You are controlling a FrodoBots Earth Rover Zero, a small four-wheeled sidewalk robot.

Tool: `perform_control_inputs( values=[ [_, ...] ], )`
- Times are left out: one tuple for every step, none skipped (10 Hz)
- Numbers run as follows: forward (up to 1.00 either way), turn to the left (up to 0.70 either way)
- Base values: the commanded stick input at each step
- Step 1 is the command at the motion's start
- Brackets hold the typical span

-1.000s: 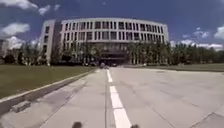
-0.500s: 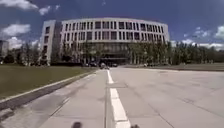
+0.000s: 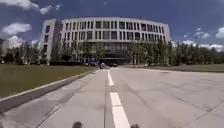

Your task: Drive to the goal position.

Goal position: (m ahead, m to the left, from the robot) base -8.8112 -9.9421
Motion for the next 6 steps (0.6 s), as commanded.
perform_control_inputs(
  values=[
    [0.7,0.0],
    [0.7,0.0],
    [0.7,0.0],
    [0.7,0.0],
    [0.7,0.01],
    [0.7,0.03]
  ],
)
